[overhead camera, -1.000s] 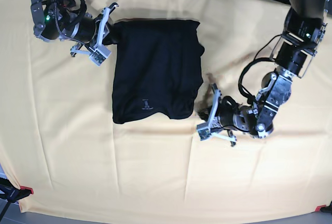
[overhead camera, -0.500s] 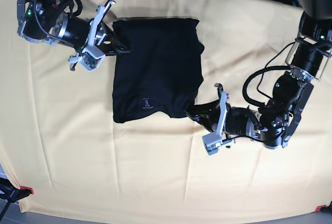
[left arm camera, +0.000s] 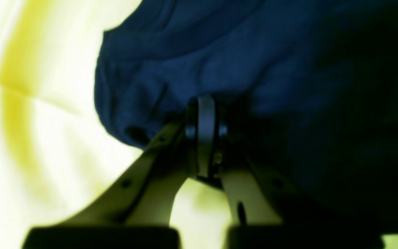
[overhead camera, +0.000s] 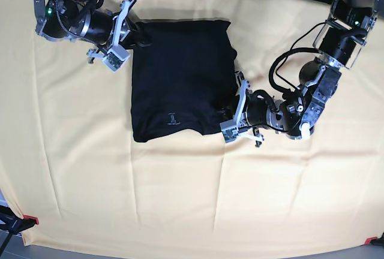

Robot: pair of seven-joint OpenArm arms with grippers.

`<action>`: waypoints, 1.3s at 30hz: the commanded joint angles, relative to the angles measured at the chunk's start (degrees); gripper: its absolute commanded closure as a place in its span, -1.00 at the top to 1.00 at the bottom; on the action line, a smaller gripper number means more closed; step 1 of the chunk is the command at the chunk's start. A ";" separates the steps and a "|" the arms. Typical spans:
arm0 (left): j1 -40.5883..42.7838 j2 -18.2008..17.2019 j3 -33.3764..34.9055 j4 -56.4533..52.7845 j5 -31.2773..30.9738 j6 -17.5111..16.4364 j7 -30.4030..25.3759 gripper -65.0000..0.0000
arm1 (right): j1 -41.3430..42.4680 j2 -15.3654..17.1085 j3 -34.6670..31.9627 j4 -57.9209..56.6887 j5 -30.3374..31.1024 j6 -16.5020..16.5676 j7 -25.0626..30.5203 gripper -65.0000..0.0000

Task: Fold the T-shirt properly
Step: 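Pull the bundle toward the table center with both grippers, squaring it, then release the bundle and lift both grippers away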

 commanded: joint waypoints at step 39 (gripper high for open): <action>18.14 -5.86 -34.86 20.59 -48.04 -0.28 27.39 -1.00 | -3.65 0.42 18.36 14.88 15.87 0.10 0.96 -1.00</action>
